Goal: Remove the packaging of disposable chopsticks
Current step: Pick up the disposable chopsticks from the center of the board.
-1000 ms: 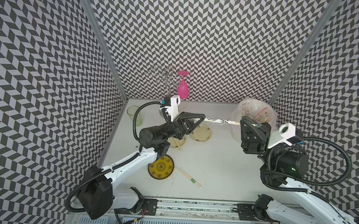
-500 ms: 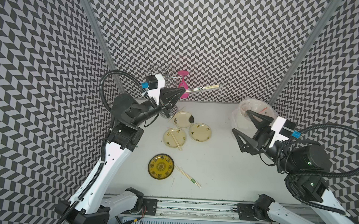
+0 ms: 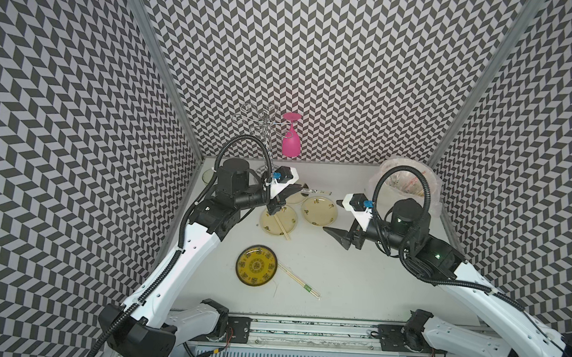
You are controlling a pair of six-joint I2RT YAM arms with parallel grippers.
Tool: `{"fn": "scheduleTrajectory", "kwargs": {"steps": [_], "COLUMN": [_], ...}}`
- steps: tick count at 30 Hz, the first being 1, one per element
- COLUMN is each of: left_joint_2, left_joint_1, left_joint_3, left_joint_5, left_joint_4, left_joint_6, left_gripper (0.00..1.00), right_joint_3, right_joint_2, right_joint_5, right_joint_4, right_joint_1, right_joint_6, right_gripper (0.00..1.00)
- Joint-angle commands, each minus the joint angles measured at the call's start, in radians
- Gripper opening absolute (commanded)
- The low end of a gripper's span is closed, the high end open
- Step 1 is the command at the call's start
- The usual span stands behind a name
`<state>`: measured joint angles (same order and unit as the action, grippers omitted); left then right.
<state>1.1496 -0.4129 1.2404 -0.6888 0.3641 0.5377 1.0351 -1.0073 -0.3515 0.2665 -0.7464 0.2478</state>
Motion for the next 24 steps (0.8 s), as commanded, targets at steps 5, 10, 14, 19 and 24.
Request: {"fn": "scheduleTrajectory", "kwargs": {"steps": [5,10,14,19,24], "left_joint_2": [-0.089,-0.099,-0.111,-0.114,-0.118], "left_joint_1": [-0.005,-0.006,-0.005,-0.006,-0.005], "left_joint_3": [-0.024,-0.021,-0.018,-0.012,-0.007], "left_joint_5": [-0.145,-0.150,-0.165,-0.205,-0.228], "left_joint_4": [0.054,0.112,0.136,0.153,0.163], "left_joint_6": [0.119,0.168,0.184,0.189,0.191], "left_gripper": [0.00,0.00,0.00,0.00,0.00], "right_joint_3": [-0.015,-0.013,0.002,0.014,0.011], "right_joint_2": [-0.029,-0.044,-0.091,-0.146,-0.168], "right_joint_5": [0.045,0.099,0.130,0.128,0.102], "right_joint_4": [-0.053,-0.086,-0.067,-0.065,-0.082], "right_joint_1": [-0.021,-0.031,-0.041,-0.062,-0.077], "right_joint_6": [0.033,0.046,0.078,0.092,0.104], "right_gripper": [0.86,0.86,0.85,0.79,0.65]}}
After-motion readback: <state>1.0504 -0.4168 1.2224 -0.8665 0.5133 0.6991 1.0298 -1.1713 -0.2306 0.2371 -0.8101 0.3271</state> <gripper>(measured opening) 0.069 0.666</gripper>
